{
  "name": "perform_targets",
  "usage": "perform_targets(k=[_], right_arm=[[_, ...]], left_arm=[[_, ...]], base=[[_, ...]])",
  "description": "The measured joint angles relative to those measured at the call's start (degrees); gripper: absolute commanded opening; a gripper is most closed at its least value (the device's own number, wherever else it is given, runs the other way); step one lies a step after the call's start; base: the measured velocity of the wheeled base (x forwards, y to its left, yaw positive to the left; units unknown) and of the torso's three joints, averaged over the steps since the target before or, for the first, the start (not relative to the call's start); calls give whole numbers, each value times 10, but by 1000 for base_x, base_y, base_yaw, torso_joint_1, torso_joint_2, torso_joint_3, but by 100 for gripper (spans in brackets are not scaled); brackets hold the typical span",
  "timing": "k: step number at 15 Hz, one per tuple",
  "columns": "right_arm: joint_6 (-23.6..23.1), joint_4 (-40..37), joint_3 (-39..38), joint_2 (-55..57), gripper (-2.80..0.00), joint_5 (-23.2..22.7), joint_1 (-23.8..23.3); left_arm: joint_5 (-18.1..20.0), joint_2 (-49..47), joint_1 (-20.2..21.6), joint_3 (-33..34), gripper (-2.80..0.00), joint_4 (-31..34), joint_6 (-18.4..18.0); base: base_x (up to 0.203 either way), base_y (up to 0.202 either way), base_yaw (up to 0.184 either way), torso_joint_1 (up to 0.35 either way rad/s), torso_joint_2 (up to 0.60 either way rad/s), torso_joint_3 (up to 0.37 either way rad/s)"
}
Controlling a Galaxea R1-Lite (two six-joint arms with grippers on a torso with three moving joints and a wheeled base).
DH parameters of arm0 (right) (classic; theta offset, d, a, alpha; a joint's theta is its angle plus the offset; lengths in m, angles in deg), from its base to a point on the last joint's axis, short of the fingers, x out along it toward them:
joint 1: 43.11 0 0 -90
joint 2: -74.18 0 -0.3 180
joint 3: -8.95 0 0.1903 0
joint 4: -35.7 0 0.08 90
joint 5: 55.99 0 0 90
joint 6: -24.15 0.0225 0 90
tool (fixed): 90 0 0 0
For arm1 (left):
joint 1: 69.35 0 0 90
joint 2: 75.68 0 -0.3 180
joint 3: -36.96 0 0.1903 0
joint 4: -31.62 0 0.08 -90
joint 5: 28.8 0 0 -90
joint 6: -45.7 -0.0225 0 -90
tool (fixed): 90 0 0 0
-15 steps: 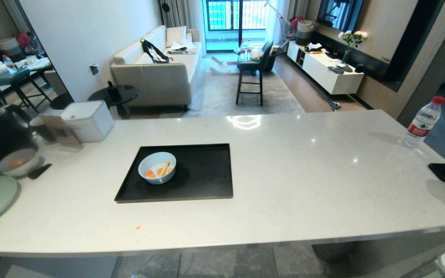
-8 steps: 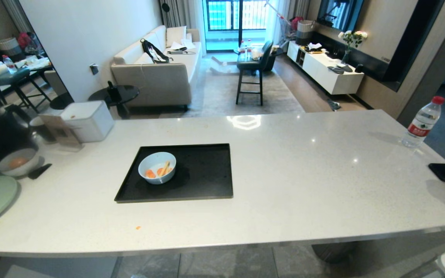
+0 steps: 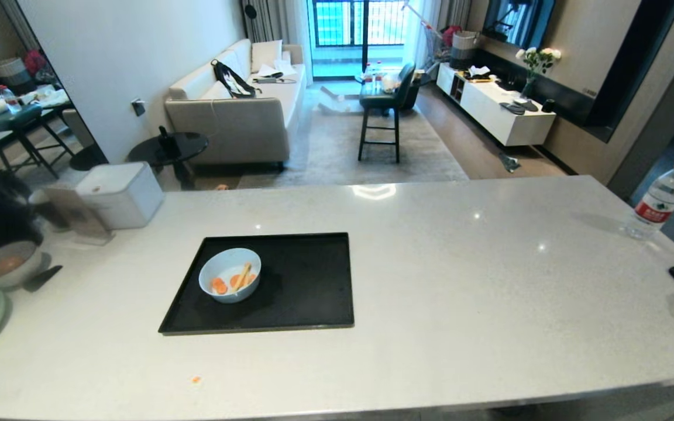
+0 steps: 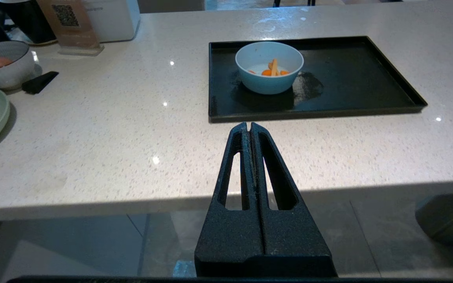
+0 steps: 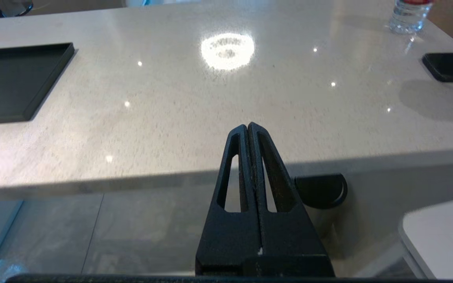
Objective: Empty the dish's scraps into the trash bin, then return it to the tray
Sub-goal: Pick up the bowl with leftover food
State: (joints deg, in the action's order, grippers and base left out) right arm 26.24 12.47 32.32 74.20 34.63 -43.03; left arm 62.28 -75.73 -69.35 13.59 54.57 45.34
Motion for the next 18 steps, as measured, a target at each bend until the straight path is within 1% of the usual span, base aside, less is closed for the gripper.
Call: perform_targets(k=[4, 18], right_arm=[[0, 0, 0, 0, -280, 0, 0], [0, 0, 0, 0, -280, 0, 0]], left_arm=[[0, 0, 0, 0, -280, 0, 0], [-1, 0, 0, 0, -280, 0, 3]], base=[[174, 0, 1, 6, 2, -1], [0, 0, 0, 0, 0, 0]])
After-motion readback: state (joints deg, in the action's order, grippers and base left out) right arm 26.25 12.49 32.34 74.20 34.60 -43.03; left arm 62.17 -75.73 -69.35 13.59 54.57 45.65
